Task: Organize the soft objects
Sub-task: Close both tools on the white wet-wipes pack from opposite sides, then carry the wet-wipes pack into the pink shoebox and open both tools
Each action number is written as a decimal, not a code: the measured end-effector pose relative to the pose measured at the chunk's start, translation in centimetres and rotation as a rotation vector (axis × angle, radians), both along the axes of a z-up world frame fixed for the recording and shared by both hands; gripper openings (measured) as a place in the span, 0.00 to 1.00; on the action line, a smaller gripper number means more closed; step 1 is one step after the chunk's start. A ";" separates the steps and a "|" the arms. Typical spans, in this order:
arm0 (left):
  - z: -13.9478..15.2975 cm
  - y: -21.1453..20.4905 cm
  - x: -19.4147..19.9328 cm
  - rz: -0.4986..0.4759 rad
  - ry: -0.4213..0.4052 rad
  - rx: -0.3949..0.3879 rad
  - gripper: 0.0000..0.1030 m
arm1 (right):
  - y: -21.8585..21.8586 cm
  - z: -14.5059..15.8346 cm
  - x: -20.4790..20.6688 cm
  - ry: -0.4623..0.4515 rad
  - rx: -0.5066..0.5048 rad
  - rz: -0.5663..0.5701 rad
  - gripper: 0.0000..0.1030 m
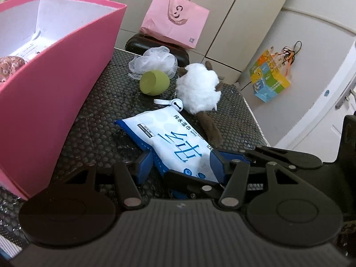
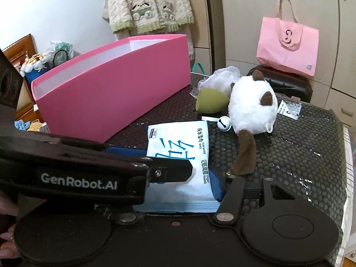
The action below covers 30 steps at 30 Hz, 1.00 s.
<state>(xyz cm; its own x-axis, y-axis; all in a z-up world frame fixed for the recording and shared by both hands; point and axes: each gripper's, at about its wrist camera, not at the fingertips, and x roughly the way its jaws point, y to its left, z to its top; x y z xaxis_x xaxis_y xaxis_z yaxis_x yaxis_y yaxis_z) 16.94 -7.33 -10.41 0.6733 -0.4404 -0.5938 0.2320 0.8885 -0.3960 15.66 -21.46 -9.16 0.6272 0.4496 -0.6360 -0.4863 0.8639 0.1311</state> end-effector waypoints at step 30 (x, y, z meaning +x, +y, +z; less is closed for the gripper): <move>9.4 5.9 -8.9 -0.158 -0.107 -0.025 0.56 | 4.7 9.5 -10.7 -0.140 -0.045 -0.056 0.61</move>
<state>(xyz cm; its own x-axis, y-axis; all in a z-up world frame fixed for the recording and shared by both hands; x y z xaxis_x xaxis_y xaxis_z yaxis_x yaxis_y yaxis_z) 8.06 -1.40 -0.99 0.6532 -0.5597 -0.5100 0.4099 0.8276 -0.3834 4.94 -16.80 0.33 0.7344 0.3844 -0.5593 -0.4478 0.8937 0.0262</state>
